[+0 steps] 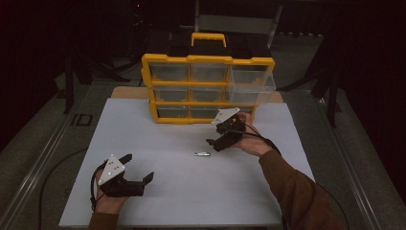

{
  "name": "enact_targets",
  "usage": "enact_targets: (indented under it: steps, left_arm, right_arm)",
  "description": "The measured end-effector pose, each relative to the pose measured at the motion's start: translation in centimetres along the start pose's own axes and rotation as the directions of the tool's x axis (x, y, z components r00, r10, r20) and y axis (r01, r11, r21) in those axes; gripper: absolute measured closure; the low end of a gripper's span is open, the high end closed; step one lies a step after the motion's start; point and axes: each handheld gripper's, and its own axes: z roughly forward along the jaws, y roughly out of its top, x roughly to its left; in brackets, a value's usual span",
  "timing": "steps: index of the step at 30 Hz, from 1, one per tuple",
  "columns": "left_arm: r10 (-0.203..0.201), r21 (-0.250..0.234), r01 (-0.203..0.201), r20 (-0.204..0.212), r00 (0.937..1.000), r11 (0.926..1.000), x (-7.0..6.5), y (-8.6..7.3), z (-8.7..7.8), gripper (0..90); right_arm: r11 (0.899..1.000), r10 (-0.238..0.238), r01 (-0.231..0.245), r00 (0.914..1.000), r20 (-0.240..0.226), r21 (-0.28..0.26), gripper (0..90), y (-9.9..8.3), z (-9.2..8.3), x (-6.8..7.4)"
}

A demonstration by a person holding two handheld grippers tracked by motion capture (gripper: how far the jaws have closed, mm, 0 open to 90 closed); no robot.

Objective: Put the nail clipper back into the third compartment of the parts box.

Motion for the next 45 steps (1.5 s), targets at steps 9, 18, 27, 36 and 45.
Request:
enact_targets:
  steps: [9, 18, 27, 36, 45]
  left_arm:
    - [0.0, -0.002, 0.0, -0.001, 1.0, 1.0, 0.1, 0.0, -0.1, 0.1]
    - [0.0, -0.003, 0.0, -0.001, 1.0, 1.0, 0.0, 0.0, -0.1, 0.1]
    - [0.001, -0.004, -0.001, 0.0, 1.0, 1.0, 0.0, 0.0, -0.1, 0.1]
    - [0.001, -0.003, -0.001, 0.001, 1.0, 1.0, 0.0, 0.0, -0.1, 0.1]
    - [0.001, -0.003, -0.001, 0.001, 1.0, 1.0, 0.0, 0.0, -0.1, 0.1]
  right_arm:
    - [0.998, -0.007, 0.009, 0.9994, -0.033, 0.061, 13.4, -0.2, 1.6, 0.1]
    - [0.995, -0.01, 0.017, 0.9981, -0.061, 0.103, 13.6, -0.6, 2.8, 0.0]
    - [0.99, -0.012, 0.028, 0.9941, -0.108, 0.141, 13.5, -0.6, 3.8, 0.7]
    - [0.984, -0.023, 0.048, 0.9883, -0.151, 0.17, 13.5, -0.6, 5.1, 1.3]
    - [0.977, -0.022, 0.057, 0.9852, -0.17, 0.207, 13.8, -0.7, 6.0, 1.5]
